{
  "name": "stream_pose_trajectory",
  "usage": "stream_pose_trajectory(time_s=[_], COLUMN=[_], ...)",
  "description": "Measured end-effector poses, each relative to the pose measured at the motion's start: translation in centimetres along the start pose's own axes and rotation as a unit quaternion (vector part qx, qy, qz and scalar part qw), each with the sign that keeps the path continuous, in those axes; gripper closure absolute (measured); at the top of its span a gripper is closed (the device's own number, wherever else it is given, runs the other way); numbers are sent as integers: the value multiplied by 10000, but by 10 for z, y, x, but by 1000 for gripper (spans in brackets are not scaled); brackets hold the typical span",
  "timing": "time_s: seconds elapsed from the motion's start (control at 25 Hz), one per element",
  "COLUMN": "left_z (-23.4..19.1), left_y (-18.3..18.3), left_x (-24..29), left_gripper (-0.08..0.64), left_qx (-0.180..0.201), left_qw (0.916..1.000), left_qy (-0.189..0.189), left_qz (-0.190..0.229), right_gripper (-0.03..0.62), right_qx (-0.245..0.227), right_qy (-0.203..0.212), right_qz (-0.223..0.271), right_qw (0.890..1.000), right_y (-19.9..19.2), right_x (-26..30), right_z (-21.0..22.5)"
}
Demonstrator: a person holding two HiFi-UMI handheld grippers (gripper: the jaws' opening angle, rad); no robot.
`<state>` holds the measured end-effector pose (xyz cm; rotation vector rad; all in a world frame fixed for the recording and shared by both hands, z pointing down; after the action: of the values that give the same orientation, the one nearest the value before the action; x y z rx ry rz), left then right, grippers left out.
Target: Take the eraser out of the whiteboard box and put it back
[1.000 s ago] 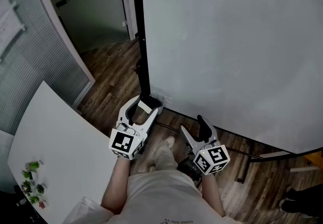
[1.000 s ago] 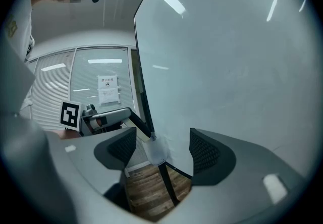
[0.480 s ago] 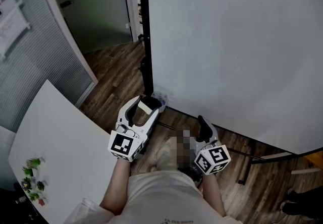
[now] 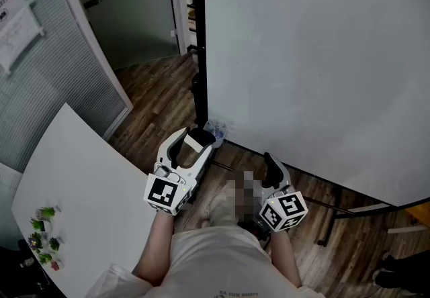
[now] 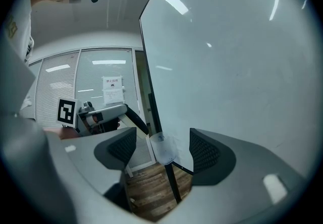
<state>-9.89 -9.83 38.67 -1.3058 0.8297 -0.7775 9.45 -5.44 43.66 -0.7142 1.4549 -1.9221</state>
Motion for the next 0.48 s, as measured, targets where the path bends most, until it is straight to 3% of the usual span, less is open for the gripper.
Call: stream_pose_trajectory(time_s=[0.48], left_z=[-5], left_y=[2], left_x=[0], left_gripper=[298], left_qx=[11], left_qw=[10000], left_qy=[18], left_qz=[8], right_gripper=[270], right_qx=[4], right_qy=[3], right_qz=[-12], right_qw=[10000], right_y=[0], right_x=[4], right_z=[0])
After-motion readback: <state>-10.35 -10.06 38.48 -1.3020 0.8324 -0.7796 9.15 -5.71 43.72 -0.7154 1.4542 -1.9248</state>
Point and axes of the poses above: the fingertips, and each gripper's own axes: x forward along the fingers, z to its right, y out of its top, the point moved 5 cm from there along -x, backward along the fingers, and after that the axes turned 9 degrees about y, right-handed, at the moved point
